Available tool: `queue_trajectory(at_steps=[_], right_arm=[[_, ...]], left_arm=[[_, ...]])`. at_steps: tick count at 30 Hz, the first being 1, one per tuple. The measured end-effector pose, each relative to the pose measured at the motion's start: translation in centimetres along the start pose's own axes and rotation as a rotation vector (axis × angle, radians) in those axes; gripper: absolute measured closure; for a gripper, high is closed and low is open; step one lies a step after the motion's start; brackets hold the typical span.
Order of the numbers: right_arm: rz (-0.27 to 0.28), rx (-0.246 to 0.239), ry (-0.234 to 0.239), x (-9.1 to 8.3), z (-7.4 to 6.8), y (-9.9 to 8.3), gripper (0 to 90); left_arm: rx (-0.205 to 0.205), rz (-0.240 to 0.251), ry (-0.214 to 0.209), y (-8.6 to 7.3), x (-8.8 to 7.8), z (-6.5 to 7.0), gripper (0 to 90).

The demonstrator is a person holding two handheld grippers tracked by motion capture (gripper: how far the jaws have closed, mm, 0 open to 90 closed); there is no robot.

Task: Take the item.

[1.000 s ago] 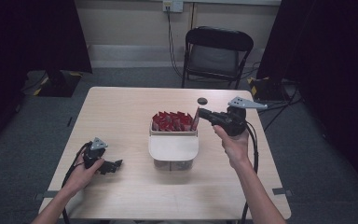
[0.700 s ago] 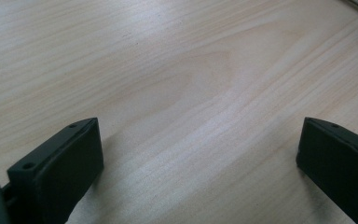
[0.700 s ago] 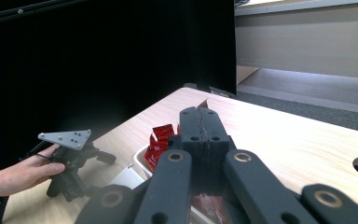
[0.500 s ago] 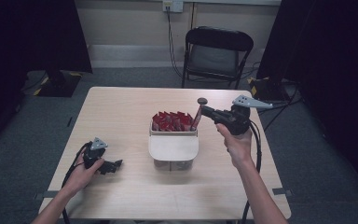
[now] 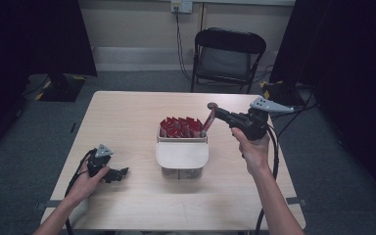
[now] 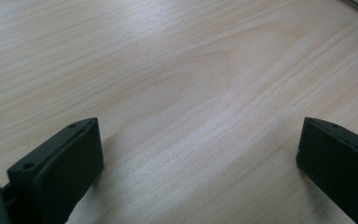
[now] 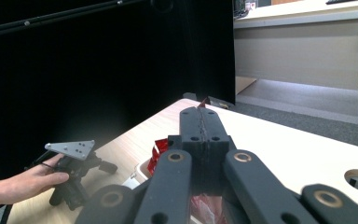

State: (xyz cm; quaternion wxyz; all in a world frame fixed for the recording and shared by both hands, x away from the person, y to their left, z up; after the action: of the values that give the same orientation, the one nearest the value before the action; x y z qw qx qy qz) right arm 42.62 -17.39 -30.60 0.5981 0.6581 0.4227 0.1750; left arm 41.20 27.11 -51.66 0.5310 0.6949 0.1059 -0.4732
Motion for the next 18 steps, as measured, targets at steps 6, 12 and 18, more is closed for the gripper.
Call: queue_trajectory(at_steps=[6, 12, 18], right_arm=[[0.022, -0.002, -0.004, -0.6, 0.0, 0.4, 90.0], [0.043, 0.012, 0.002, -1.1, 0.1, 0.6, 90.0], [0.069, 0.009, -0.018, -2.2, 0.4, 1.1, 90.0]], left_arm=[[-0.001, -0.001, 0.0, 0.0, 0.0, 0.0, 0.0], [0.0, -0.001, 0.0, 0.0, 0.0, 0.0, 0.0], [0.0, -0.001, -0.001, 0.0, 0.0, 0.0, 0.0]])
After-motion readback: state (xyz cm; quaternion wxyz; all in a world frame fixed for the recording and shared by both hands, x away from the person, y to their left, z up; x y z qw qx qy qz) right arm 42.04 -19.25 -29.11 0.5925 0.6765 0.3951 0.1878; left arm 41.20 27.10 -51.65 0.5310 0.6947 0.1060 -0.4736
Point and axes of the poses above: each handheld gripper's, and its own axes: x roughly forward along the jaws, y roughly out of its top, z roughly to its right, the point moved 2 cm from there along x, roughly forward along the jaws, and after that the axes turned 6 degrees about -z, right-handed, at the moved point
